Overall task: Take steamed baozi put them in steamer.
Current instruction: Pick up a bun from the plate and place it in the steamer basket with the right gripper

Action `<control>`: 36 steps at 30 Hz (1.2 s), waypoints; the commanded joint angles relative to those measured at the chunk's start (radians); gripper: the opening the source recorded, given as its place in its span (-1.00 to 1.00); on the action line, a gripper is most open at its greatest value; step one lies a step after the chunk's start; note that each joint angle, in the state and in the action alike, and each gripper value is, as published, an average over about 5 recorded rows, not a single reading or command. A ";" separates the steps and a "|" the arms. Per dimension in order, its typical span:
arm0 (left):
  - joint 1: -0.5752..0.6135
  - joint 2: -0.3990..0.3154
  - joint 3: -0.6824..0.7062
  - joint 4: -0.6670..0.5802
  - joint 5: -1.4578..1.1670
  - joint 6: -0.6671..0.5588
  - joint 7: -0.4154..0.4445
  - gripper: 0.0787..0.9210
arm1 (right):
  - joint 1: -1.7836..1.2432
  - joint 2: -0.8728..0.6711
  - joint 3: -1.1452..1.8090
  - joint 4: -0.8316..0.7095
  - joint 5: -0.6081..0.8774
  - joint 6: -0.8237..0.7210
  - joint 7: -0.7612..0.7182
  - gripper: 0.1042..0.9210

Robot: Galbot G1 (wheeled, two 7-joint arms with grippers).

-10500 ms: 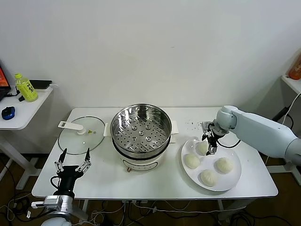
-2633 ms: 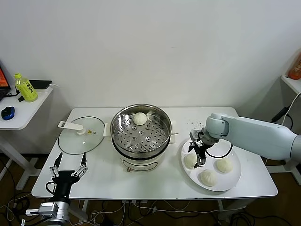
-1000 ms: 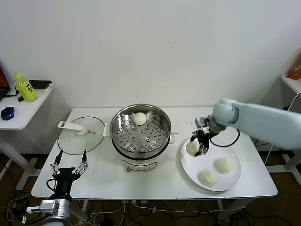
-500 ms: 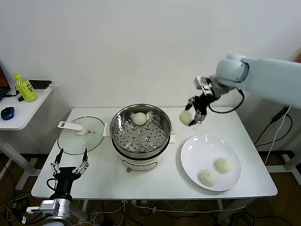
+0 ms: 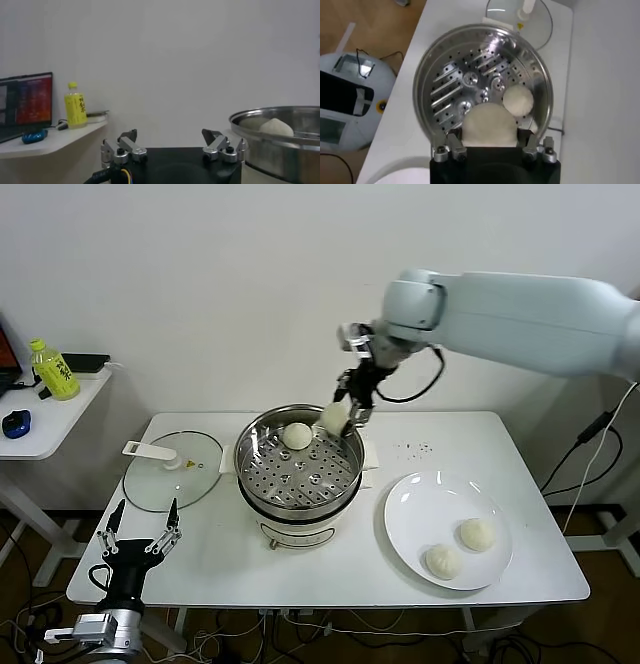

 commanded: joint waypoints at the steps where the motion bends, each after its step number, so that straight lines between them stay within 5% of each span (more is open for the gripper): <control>1: -0.001 0.000 -0.004 -0.010 -0.006 0.003 0.000 0.77 | -0.106 0.223 0.031 -0.176 0.018 -0.013 0.005 0.47; 13: 0.003 0.006 -0.004 -0.001 -0.013 0.000 0.001 0.77 | -0.238 0.359 0.046 -0.316 -0.013 -0.011 0.002 0.47; 36: 0.007 0.007 0.000 0.003 -0.022 0.003 0.002 0.77 | -0.313 0.366 0.057 -0.354 -0.097 -0.003 0.003 0.47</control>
